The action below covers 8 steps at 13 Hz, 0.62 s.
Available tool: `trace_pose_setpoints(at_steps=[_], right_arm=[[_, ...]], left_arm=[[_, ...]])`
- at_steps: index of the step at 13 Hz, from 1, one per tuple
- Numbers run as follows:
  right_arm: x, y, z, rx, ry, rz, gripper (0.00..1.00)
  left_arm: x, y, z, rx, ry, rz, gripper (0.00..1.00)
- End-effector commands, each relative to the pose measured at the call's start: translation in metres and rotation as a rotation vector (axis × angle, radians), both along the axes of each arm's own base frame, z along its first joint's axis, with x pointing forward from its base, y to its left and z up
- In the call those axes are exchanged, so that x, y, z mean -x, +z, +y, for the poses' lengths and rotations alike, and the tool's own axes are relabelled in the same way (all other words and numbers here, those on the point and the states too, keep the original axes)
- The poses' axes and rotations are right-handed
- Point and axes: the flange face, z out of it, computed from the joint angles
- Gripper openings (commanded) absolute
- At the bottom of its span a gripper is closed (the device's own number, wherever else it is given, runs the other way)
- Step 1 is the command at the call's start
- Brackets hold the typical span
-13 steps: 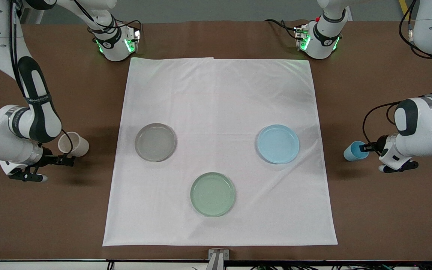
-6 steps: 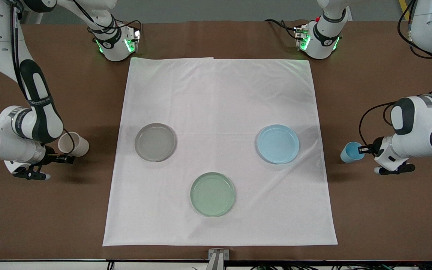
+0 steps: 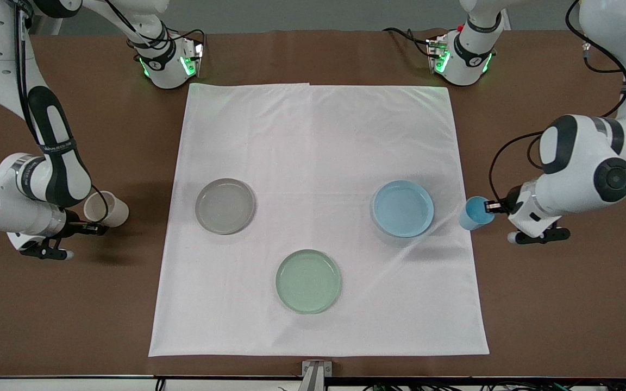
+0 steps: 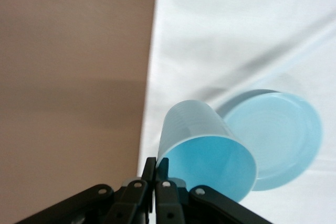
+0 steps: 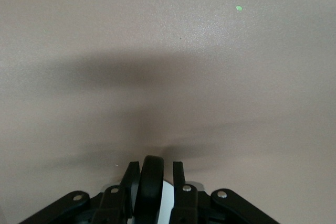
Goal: Place blue cup in blue plate and white mug in gray plate
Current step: 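Lift the blue cup with the left gripper and carry it over the blue plate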
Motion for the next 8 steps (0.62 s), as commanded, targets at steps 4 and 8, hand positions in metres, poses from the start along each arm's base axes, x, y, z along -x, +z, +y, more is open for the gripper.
trace_pose_setpoints(at_steps=[4, 8], right_arm=[[0.002, 0.007, 0.004, -0.016, 0.001, -0.007, 0.12], [-0.006, 0.042, 0.036, -0.03, 0.06, 0.016, 0.05]], left_arm=[[0.024, -0.041, -0.107, -0.016, 0.115, 0.06, 0.0], [0.03, -0.083, -0.127, -0.021, 0.148, 0.086, 0.01]])
